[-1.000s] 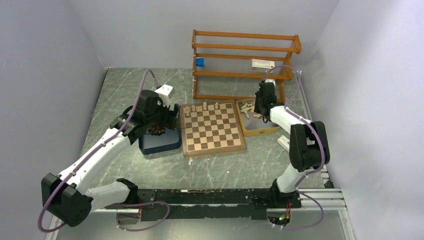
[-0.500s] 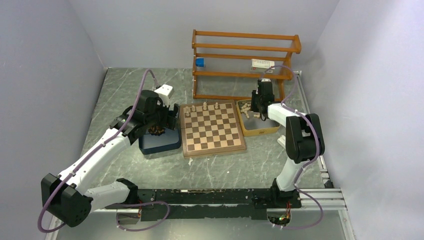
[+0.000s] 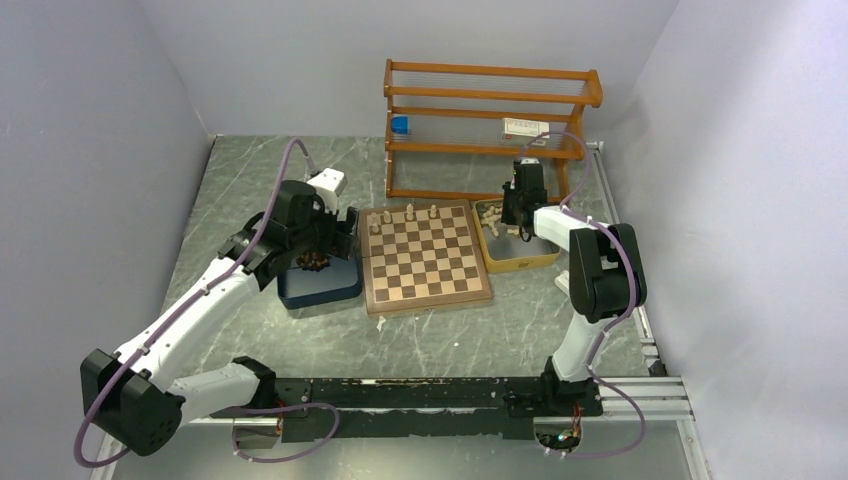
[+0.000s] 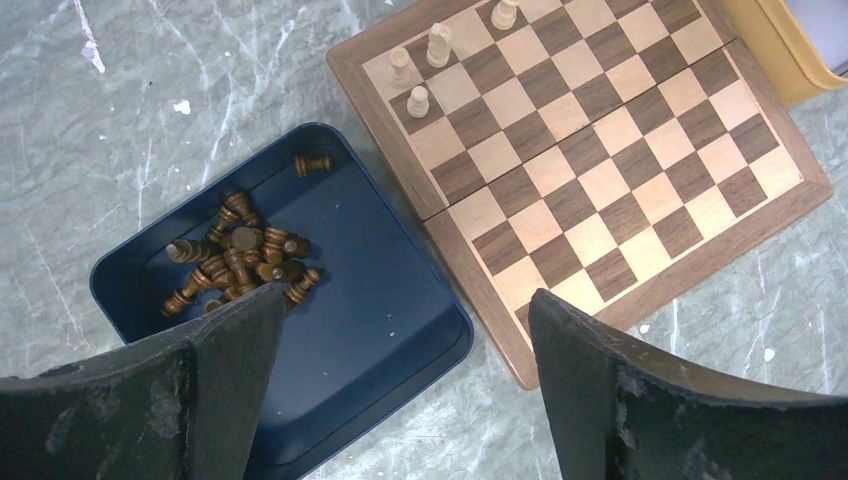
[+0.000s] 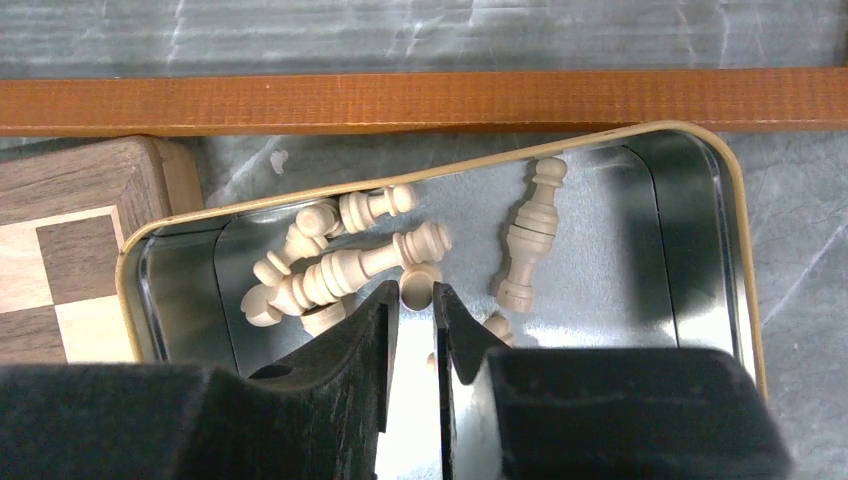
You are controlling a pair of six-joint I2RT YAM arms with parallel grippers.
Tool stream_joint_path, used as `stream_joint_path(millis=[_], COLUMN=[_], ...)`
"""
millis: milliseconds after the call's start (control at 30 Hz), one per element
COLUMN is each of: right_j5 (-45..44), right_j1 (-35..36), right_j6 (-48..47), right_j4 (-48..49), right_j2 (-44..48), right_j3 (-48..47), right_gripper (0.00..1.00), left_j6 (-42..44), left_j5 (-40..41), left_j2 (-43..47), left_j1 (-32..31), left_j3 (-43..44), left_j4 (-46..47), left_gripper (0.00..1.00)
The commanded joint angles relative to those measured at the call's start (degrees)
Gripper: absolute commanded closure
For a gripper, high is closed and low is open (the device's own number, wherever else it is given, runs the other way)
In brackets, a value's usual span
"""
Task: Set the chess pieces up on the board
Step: Pick up the chess piece from the storage box.
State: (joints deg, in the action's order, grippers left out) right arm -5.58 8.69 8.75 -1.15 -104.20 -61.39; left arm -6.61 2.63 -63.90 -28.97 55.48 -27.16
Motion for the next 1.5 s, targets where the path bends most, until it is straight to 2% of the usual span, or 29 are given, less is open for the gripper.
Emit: stream_joint_path(millis=[0, 200, 567, 800, 933, 1000, 1467], right_j5=[-0.31, -0.28, -1.0, -1.8, -1.48, -1.75, -3.4], right_j1=[-0.42, -0.43, -0.43, -0.35, -0.26, -0.31, 1.45], right_j6=[-0.38, -0.36, -0.5, -0.27, -0.61, -0.66, 1.12], right_j4=[0.86, 0.01, -0.33, -1.18, -1.07, -1.36, -11.8], right_j2=[-0.58, -1.77, -1.57, -3.19, -2.67, -2.09, 3.65], right_j3=[-1.04, -1.98, -1.68, -2.38, -2.29, -2.4, -9.1], right_gripper=[0.76, 0.72, 0.82, 0.75, 0.85, 0.85, 0.86], left_j6=[0.81, 0.81, 0.81, 0.87, 0.89, 0.88, 0.81], left_j5=[1.36, 1.44, 1.66, 1.74, 1.77, 1.85, 1.76], left_j2=[1.3, 1.58, 1.59, 1.59, 1.67, 1.76, 1.81], left_j1=[-0.21, -0.16, -0.18, -0.21, -0.17, -0.21, -0.16], left_j3=[0.15, 0.06, 0.02, -0.02, -0.02, -0.03, -0.02], left_j4=[1.23, 1.23, 1.23, 1.23, 1.23, 1.23, 1.24], left_gripper=[0.05, 0.05, 0.05, 0.05, 0.05, 0.05, 0.05])
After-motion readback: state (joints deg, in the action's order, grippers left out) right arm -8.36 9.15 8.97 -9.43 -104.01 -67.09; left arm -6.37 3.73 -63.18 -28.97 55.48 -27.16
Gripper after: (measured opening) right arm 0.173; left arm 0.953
